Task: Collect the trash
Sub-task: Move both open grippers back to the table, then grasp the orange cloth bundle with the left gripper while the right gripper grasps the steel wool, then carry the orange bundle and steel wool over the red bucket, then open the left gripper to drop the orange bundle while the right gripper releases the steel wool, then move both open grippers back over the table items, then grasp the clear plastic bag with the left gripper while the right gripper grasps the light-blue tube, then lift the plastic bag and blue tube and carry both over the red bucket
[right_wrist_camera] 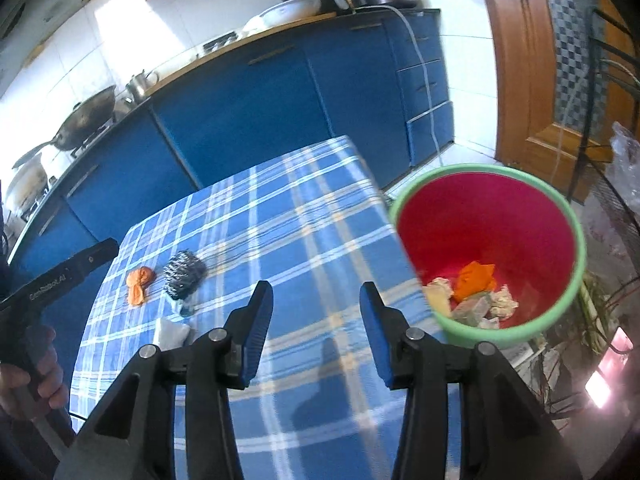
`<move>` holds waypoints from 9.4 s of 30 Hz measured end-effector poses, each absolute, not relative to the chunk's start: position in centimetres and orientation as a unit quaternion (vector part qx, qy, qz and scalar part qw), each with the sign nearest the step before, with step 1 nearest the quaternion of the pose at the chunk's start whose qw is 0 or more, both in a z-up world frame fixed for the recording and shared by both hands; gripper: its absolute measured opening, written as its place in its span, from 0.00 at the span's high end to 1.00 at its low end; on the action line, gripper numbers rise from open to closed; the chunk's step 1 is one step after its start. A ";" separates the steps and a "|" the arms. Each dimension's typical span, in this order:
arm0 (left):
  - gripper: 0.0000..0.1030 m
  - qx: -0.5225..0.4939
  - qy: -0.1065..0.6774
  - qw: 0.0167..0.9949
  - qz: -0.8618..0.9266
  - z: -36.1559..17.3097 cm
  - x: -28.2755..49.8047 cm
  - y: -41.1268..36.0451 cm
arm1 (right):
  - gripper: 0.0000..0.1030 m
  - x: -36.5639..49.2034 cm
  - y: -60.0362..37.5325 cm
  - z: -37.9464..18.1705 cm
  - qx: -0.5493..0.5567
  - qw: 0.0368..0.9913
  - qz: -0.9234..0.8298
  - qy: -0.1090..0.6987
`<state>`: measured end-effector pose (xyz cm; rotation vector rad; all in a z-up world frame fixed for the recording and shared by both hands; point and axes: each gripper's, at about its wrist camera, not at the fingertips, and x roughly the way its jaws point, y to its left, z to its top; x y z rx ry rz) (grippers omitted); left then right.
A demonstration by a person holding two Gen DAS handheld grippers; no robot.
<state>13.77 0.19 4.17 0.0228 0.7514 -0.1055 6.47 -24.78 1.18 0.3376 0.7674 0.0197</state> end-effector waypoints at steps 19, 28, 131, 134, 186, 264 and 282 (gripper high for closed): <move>0.37 -0.037 0.447 0.894 0.012 -4.6 20.5 7.6 | 0.50 14.5 -15.3 -0.8 0.130 0.895 0.064 0.421; 0.37 -0.050 0.447 0.893 0.006 -6.0 21.0 8.4 | 0.49 18.0 -11.7 -2.0 0.112 0.887 0.091 0.439; 0.56 0.073 0.410 0.862 -0.289 -1.6 14.7 -25.5 | 0.69 3.1 -39.6 -3.8 0.306 0.887 -0.103 0.331; 0.53 0.074 0.410 0.862 -0.288 -1.7 14.9 -26.1 | 0.66 3.2 -40.0 -4.1 0.308 0.886 -0.100 0.332; 0.35 0.028 0.391 0.907 -0.157 2.4 10.7 -9.6 | 0.49 -0.3 -31.4 2.1 0.246 0.920 -0.042 0.304; 0.69 -0.088 0.428 0.899 0.039 -2.9 10.7 11.7 | 0.71 17.5 -4.5 -4.8 -0.089 0.846 0.241 0.467; 0.69 -0.052 0.423 0.903 -0.063 -1.2 12.0 2.7 | 0.78 10.0 -12.7 -0.8 0.007 0.896 0.180 0.405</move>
